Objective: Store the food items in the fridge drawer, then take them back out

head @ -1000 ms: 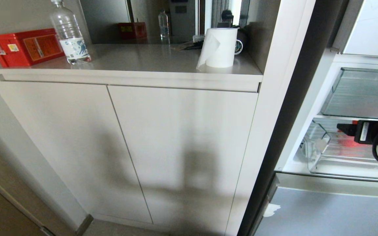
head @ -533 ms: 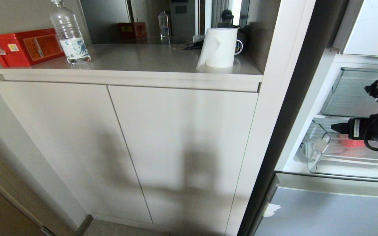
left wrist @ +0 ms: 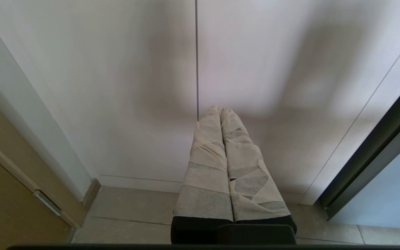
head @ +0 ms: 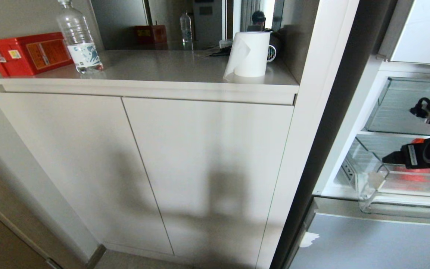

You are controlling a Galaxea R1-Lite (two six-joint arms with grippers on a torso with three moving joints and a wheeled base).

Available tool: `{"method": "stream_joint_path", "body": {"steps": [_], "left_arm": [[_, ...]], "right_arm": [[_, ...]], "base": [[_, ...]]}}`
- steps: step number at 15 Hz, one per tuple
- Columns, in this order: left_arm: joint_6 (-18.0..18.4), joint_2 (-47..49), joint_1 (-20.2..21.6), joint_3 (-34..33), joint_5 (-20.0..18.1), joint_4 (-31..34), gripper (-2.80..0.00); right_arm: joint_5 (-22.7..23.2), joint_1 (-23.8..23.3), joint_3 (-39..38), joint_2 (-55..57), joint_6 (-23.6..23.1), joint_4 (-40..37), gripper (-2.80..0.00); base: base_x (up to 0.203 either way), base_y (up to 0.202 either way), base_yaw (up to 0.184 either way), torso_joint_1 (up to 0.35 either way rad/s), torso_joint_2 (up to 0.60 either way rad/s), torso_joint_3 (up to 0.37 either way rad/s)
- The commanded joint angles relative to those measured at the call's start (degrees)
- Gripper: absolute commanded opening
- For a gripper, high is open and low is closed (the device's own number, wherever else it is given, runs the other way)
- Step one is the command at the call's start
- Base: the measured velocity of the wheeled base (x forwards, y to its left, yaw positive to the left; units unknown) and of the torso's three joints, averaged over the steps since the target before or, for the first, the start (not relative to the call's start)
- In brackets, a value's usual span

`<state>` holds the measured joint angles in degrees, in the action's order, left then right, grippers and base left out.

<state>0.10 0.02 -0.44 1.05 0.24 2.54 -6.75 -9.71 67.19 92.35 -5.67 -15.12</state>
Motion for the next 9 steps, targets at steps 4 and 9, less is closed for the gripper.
{"method": "stream_joint_path", "body": {"steps": [4, 9], "left_arm": [[0.0, 0.0, 0.0, 0.0, 0.0, 0.0, -2.80], [0.0, 0.0, 0.0, 0.0, 0.0, 0.0, -2.80]], "right_arm": [[8.1, -3.8, 0.4, -6.5, 0.0, -10.0, 0.00], [8.7, -4.6, -3.6, -8.2, 0.0, -10.0, 0.00]], "base": [[0.000, 0.000, 0.000, 0.000, 0.00, 0.000], [0.000, 0.000, 0.000, 0.000, 0.00, 0.000]]}}
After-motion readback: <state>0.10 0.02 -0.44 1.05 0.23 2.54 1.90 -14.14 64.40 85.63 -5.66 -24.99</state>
